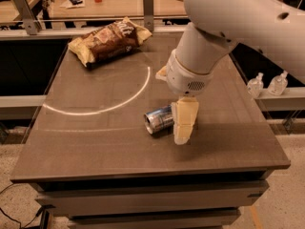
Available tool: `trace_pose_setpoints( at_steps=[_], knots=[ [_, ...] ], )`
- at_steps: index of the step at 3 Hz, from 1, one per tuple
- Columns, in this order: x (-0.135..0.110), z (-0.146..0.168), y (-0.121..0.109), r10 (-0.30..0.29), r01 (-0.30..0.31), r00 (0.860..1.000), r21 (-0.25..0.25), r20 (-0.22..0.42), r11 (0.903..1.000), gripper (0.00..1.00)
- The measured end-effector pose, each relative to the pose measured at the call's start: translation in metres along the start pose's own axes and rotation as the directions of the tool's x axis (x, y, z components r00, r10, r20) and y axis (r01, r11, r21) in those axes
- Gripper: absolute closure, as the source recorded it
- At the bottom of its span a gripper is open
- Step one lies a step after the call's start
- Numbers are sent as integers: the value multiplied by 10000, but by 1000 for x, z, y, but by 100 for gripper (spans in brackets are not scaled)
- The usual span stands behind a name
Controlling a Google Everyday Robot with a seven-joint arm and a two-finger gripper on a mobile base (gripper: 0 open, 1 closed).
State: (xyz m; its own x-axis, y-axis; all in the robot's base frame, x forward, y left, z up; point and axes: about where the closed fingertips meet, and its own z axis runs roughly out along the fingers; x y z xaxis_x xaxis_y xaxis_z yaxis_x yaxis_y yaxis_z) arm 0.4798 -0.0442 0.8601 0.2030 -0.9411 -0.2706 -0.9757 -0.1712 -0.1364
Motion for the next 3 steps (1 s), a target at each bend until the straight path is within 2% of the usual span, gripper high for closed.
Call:
trace_pose_setpoints(
  at_steps=[1, 2, 3],
  knots=[
    [-3, 13, -3, -411, 412, 9991, -80, 76, 9991, 0],
    [4, 20, -7, -588, 588, 9983, -113, -14, 9982, 0],
    [11, 22, -9, -675, 673, 9976, -145, -124, 9976, 14]
  ],
)
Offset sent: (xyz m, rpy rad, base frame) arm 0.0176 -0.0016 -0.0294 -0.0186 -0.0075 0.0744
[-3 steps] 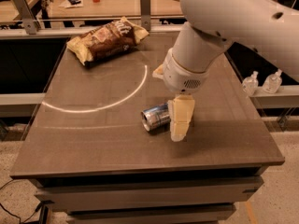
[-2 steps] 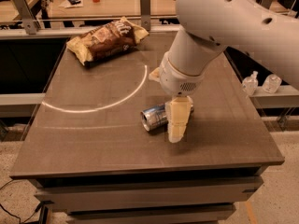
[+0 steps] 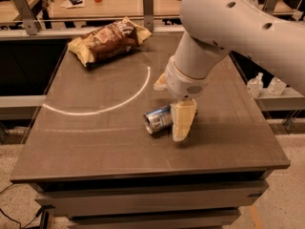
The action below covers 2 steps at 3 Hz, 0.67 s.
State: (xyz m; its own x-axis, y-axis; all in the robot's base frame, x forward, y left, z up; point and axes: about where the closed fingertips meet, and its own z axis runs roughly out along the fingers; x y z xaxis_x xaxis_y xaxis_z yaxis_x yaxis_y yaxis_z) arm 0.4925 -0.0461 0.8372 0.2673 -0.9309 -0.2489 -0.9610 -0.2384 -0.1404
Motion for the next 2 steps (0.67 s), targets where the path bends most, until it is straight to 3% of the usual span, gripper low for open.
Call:
trace_pose_setpoints(
  at_steps=[2],
  knots=[
    [5, 1, 2, -234, 233, 9997, -81, -67, 9997, 57]
  ],
)
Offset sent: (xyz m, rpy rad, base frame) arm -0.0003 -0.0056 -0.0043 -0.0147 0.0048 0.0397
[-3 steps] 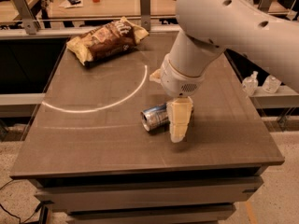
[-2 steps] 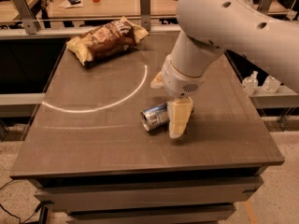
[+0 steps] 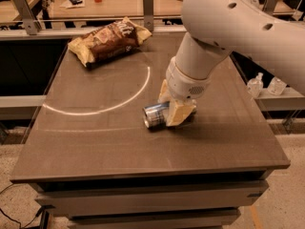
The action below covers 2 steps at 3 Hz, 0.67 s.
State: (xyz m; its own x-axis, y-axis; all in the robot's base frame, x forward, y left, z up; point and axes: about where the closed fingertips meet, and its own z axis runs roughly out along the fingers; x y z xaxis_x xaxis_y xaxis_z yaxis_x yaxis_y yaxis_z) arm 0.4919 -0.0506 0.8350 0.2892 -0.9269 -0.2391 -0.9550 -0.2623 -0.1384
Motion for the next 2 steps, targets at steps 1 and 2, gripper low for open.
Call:
trace_pose_setpoints(
  at_steps=[1, 2],
  knots=[
    [-6, -10, -3, -7, 6, 9995, -27, -311, 10000, 80],
    [-12, -42, -12, 592, -604, 9978, 381, 303, 9974, 100]
  ],
)
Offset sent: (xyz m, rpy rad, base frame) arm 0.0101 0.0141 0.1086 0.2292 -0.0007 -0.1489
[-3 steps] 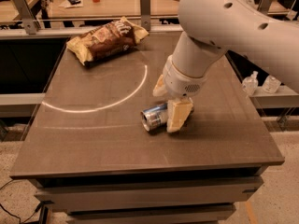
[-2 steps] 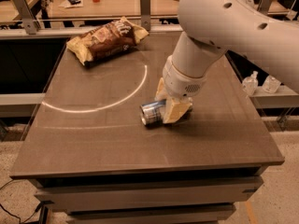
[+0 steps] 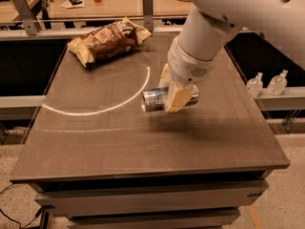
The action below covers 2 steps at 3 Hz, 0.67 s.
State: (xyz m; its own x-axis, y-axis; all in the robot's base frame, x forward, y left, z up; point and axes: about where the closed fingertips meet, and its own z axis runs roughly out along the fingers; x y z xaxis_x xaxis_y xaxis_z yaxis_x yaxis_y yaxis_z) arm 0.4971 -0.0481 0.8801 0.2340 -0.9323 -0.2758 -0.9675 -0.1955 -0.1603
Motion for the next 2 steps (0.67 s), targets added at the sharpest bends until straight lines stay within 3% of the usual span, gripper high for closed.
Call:
trace_pose_setpoints(
  at_steps=[1, 2],
  knots=[
    [5, -30, -13, 1286, -1402, 9749, 526, 1815, 9887, 100],
    [23, -41, -17, 2622, -3022, 8769, 379, 4028, 9525, 100]
  ],
)
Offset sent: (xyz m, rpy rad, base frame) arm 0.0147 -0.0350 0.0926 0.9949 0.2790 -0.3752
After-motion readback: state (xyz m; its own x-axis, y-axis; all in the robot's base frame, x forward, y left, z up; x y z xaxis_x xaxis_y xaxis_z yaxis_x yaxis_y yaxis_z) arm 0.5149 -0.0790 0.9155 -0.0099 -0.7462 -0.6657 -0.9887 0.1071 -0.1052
